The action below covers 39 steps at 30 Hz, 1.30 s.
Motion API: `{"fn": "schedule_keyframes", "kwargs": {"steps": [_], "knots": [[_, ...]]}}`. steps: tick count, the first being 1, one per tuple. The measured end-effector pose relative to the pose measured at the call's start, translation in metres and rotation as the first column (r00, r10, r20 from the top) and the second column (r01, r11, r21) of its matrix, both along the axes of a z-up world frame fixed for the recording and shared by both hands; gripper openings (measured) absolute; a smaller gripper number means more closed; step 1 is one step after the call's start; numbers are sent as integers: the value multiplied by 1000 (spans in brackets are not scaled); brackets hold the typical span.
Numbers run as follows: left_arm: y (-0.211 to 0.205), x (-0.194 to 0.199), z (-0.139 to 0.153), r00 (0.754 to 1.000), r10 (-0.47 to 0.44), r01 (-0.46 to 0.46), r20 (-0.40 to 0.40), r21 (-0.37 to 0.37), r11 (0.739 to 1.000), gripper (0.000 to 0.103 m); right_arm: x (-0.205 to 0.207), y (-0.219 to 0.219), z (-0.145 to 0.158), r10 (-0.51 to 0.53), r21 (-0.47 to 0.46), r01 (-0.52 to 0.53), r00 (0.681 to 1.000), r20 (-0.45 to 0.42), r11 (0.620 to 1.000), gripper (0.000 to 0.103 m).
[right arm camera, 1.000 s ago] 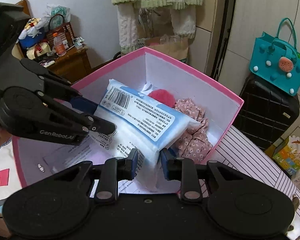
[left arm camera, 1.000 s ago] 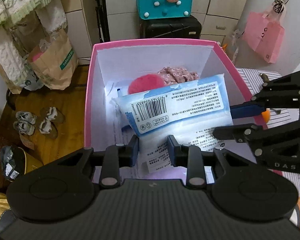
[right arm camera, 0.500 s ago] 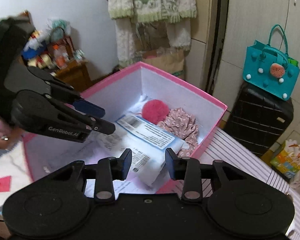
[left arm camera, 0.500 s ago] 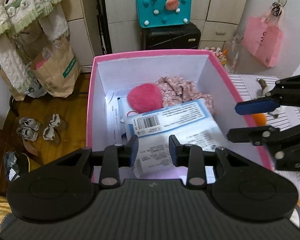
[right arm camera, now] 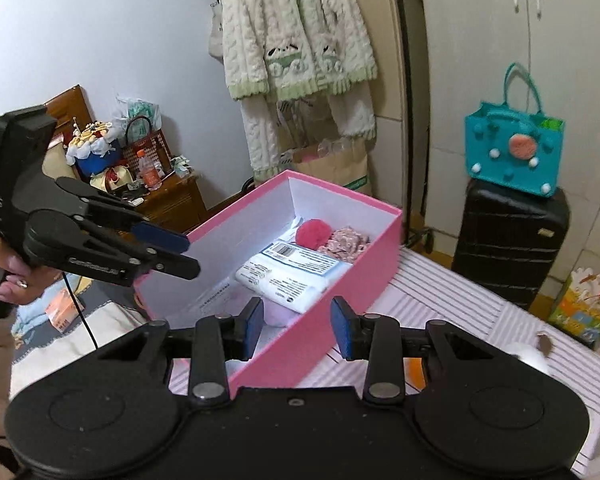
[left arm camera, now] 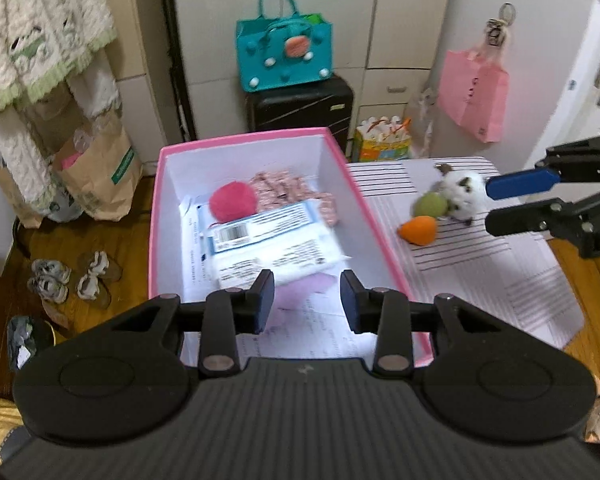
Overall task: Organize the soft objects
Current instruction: 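Move both tools back toward the orange and green sponges on the bed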
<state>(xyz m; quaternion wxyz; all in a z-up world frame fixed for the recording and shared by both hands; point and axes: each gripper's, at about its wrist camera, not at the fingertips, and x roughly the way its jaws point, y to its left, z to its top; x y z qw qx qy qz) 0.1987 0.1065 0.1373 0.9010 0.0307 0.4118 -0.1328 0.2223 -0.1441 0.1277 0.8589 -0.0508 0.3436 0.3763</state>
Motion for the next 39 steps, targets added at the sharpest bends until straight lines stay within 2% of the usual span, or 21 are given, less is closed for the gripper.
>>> {"fn": "schedule_keyframes", "kwargs": {"steps": [9,15,18,21,25,28,31,35,39], "knots": [[-49,-38,16,992,-111,110,61,17,994,39,-35,-40,14,-15,-13,16,997,81,1000,45],[-82,-56,2,980,-189,190,68,-2,982,39,-45,-66,5,-28,-22,30,995,93,999,45],[-97,-62,-3,973,-208,210,102,-13,978,39,-45,-78,-3,-39,-20,41,995,90,999,45],[-116,-66,-10,968,-206,202,144,38,979,39,-42,-90,-9,-65,-6,66,996,67,998,45],[-130,-60,-20,966,-234,234,106,12,972,39,-39,-102,-14,-88,-5,88,995,57,996,45],[-140,-52,-29,967,-235,236,94,1,972,39,-35,-111,-19,-97,-8,97,994,60,995,45],[-147,-41,-35,971,-219,224,90,-45,974,39,-24,-116,-24,-101,-12,102,994,47,995,45],[-161,-24,-51,982,-153,160,114,-53,986,39,-7,-116,-28,-90,-41,92,995,44,995,47],[-172,-2,-71,989,-125,132,82,-96,987,39,15,-111,-31,-50,-90,56,997,63,994,47]]}}
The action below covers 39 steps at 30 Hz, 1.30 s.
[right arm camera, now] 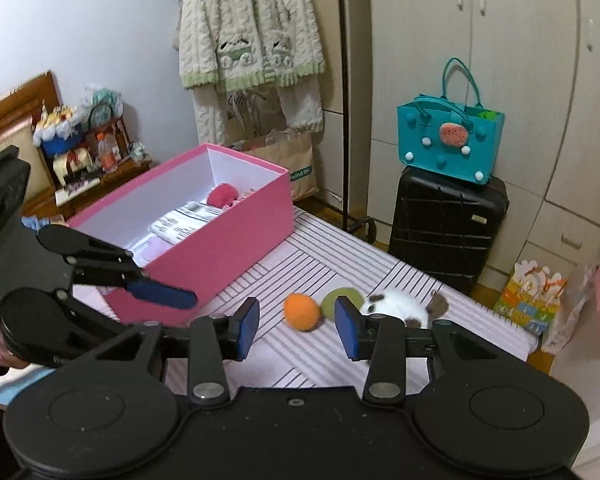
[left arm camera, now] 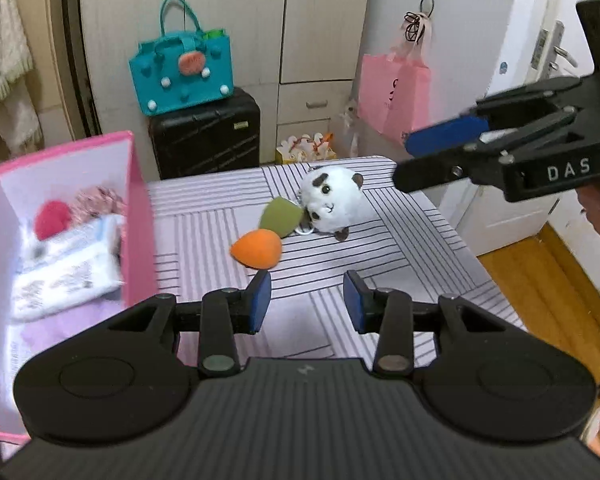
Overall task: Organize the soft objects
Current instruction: 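Move both tools back toward the orange and green sponges on the bed, then close the left tool on the orange sponge while the right tool grips the green sponge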
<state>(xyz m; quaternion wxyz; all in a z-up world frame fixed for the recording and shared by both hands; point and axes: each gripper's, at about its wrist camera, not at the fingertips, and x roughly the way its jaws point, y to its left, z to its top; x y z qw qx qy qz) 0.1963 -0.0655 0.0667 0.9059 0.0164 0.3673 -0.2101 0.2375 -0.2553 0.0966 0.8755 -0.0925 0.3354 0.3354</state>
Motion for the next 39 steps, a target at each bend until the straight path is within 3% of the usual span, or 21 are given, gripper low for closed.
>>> {"fn": "schedule_keyframes", "kwargs": {"steps": [6,15,24,27,34,39], "knots": [[-14,23,-23,998,39,-40,53,25,999,39,29,15,-18,161,-160,-153,986,39,975,47],[-30,52,-65,991,132,-132,7,6,991,41,82,38,-43,275,-312,-266,961,-17,912,56],[-32,68,-91,972,232,-231,35,-13,973,43,118,60,-71,358,-362,-372,927,-110,854,58],[-35,71,-93,959,272,-274,78,17,961,45,122,67,-80,378,-392,-399,916,-135,829,59],[-34,75,-93,956,276,-279,94,25,960,48,137,76,-98,409,-416,-450,893,-189,790,61],[-32,74,-94,955,283,-287,92,33,957,49,141,79,-107,410,-413,-461,887,-211,785,61]]}}
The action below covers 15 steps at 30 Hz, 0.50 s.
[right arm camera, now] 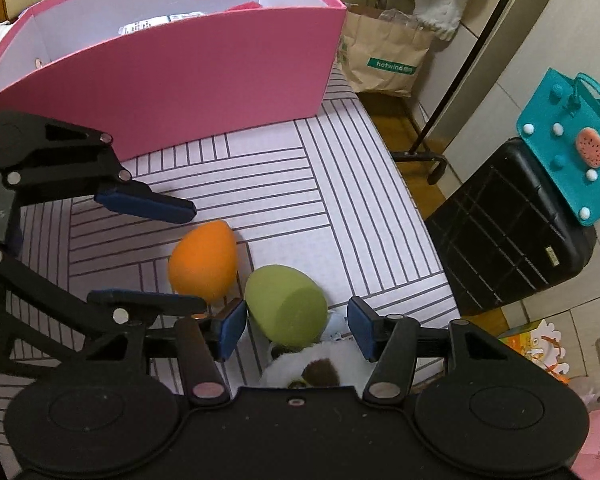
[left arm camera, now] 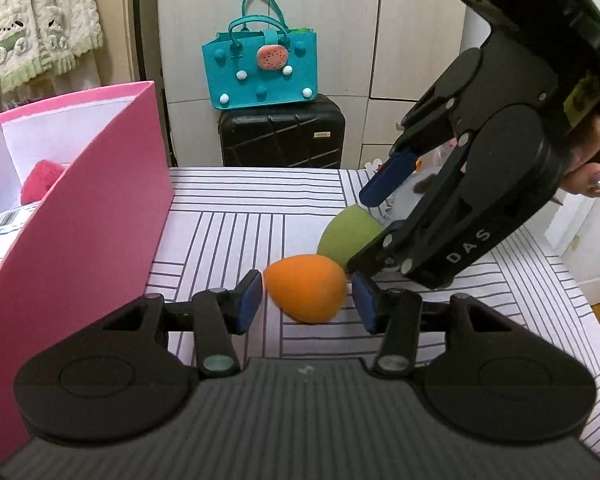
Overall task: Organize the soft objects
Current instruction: 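Close the left tool on the orange sponge while the right tool grips the green sponge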
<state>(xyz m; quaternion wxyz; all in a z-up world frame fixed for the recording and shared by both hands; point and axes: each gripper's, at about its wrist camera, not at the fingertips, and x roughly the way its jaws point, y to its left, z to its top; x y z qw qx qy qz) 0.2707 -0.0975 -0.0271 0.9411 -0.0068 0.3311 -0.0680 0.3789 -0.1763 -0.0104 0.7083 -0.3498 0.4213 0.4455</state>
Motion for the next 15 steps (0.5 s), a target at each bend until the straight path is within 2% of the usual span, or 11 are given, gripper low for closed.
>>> {"fn": "schedule_keyframes", "kwargs": {"steps": [6,8,15], "knots": [[-1,6,-3,1000,8,-8,-19,5,1000,50,1,-2,-3,-27,33,27,999,-17,999,55],[0,8,-3,1000,16,-16,-21,0,1000,50,1,-2,0,-36,48,37,999,-19,998,48],[5,14,-6,998,40,-42,-56,-42,998,54,-4,-5,5,-84,95,85,996,-7,992,47]]}}
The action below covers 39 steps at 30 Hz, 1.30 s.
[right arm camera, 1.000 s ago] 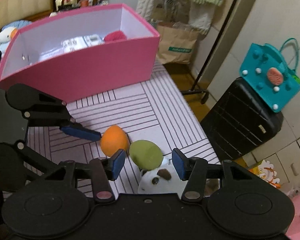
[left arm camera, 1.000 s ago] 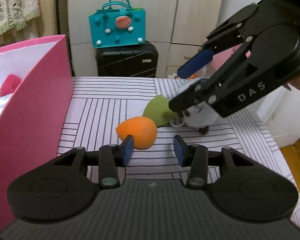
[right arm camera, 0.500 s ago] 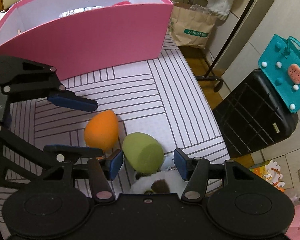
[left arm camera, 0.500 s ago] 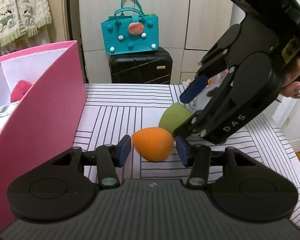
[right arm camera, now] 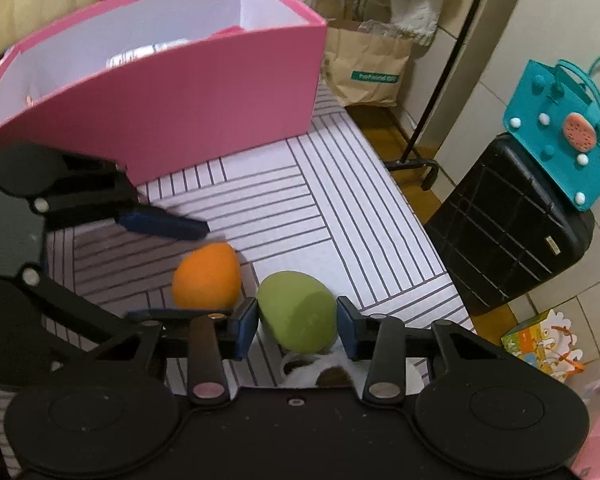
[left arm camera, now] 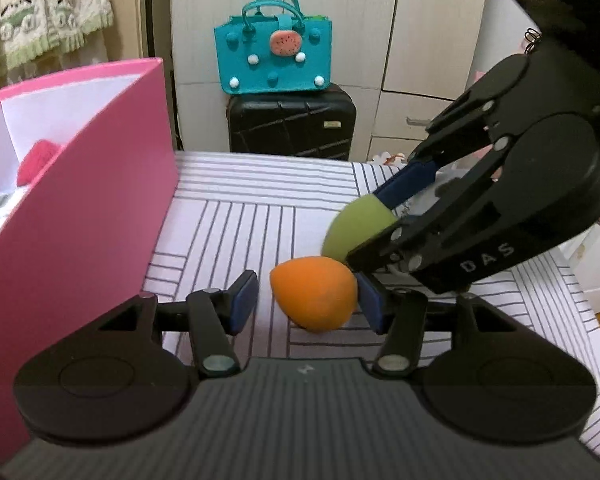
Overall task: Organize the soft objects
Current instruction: 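Close the left tool on the orange sponge while the right tool grips the green sponge, then lift both sponges with both tools and carry them over the pink box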
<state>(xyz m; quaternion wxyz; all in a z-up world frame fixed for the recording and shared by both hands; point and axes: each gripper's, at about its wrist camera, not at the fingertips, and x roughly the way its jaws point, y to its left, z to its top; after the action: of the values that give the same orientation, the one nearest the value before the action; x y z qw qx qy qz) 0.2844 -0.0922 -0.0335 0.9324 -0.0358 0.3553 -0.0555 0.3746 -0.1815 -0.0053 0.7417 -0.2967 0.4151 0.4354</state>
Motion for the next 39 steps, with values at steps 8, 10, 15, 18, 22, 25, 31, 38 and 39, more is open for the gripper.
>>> {"fn": "schedule_keyframes", "kwargs": {"steps": [8,10,15,18,22,25,31,38,39], "knots": [[-3,-6,-3,1000,10,-9,27,-29,1000,41,-13,-16,17,-108,121,104,994,29,987,47],[-2,-8,-3,1000,9,-8,30,-34,999,40,-18,-24,21,-125,174,118,992,27,978,47],[0,-12,-1,1000,-5,6,16,-46,999,40,-33,-36,30,-137,212,125,990,42,969,47],[-2,-15,3,1000,-22,23,9,-51,998,40,-39,-37,32,-155,207,143,987,44,968,47],[-6,-24,10,999,-43,43,14,-41,998,40,-51,-40,35,-191,209,178,981,40,961,47],[-6,-32,17,999,-53,53,7,-33,998,40,-60,-46,39,-232,222,222,973,19,949,47],[-4,-53,30,994,-106,106,17,-36,994,40,-78,-58,37,-305,253,306,951,-44,918,48],[2,-70,40,990,-143,142,-9,-71,987,41,-96,-63,31,-354,280,366,931,-95,888,48],[3,-72,41,989,-149,147,-13,-77,986,41,-98,-63,32,-360,284,373,928,-96,883,49]]}}
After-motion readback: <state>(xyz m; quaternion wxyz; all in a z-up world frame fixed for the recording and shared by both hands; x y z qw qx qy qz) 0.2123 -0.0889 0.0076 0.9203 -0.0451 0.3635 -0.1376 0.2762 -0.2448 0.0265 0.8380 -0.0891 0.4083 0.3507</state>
